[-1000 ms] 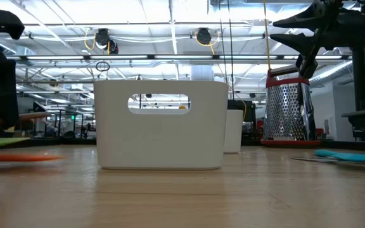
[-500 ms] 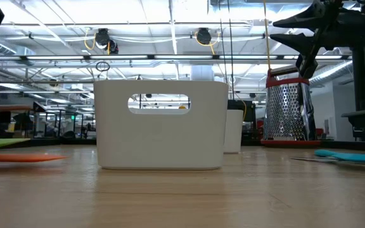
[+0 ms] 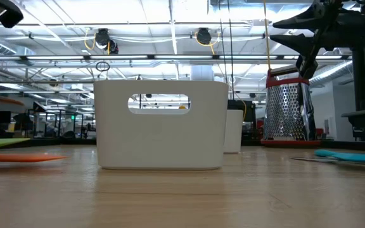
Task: Pick & Place Kitchen Items
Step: Put the wooden serving spoon into the black bin
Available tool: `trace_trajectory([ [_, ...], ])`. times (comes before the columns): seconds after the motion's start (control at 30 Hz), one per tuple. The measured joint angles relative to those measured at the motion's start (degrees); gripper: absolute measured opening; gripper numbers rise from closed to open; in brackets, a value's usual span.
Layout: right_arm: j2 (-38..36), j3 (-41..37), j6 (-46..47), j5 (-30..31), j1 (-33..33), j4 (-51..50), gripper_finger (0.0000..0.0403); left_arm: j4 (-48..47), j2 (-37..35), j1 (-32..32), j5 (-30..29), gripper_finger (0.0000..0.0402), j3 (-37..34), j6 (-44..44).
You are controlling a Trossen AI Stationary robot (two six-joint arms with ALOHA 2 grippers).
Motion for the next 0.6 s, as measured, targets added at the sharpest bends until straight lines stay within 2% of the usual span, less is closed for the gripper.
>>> trace_trajectory([
  [0.23, 0.0, 0.0, -0.2, 0.0, 0.0, 0.0, 0.0093, -5.1, -0.7, 2.7, -5.5, 0.0017, 0.0, -12.8],
  [0.6, 0.0, 0.0, -2.0, -0.2, 0.0, -0.1, 0.0093, -3.7, -0.7, 9.4, -5.9, 0.0018, 0.0, -34.1],
])
